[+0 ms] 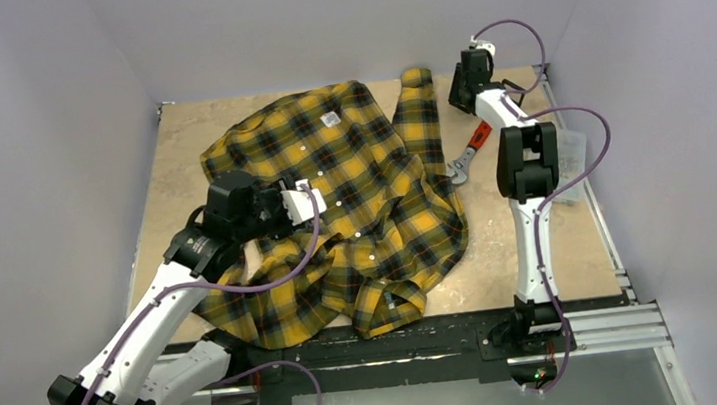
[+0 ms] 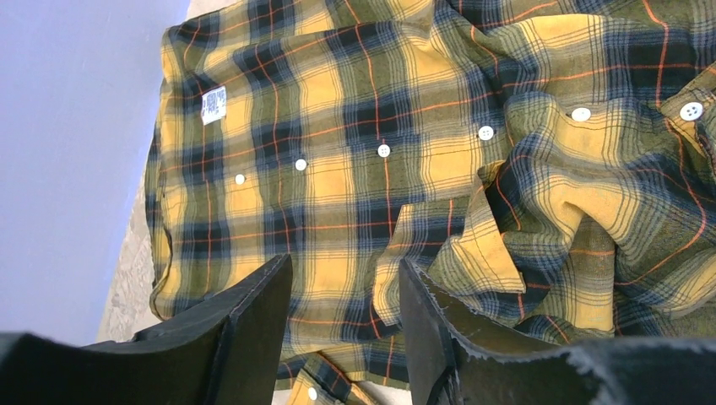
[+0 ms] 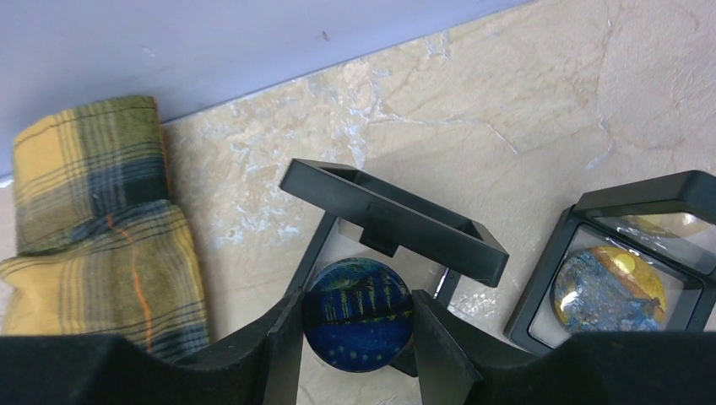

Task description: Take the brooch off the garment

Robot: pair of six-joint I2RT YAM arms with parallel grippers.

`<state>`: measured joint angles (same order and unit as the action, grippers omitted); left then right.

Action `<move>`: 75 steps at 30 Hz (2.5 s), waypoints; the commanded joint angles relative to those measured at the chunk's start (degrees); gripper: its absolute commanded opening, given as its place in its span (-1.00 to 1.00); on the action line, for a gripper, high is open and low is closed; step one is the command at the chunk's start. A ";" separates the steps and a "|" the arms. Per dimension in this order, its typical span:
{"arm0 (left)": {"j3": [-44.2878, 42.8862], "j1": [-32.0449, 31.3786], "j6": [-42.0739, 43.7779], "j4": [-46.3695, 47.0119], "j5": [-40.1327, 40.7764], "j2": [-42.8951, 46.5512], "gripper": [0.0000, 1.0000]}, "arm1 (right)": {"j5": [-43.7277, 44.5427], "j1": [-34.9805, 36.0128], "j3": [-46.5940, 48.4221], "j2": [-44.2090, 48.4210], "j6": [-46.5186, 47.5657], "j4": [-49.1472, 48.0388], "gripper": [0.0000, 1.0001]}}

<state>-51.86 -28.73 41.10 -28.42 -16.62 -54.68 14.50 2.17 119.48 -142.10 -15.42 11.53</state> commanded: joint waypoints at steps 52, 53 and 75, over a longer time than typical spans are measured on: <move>-4.65 1.31 -2.65 2.19 -2.90 -2.39 -0.01 | -0.95 -1.05 -5.60 5.62 0.19 -10.01 0.69; -4.54 1.31 -2.72 2.21 -2.89 -2.39 0.00 | -1.07 -1.00 -6.30 6.18 0.29 -10.53 0.70; -9.64 8.52 -19.15 -0.44 -8.23 -5.52 0.47 | -15.92 1.69 -34.78 31.20 4.57 -16.62 0.96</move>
<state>-57.49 -23.44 29.89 -28.60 -20.10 -59.35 4.12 2.57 89.52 -118.02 -13.50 -1.30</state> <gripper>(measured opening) 0.641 0.946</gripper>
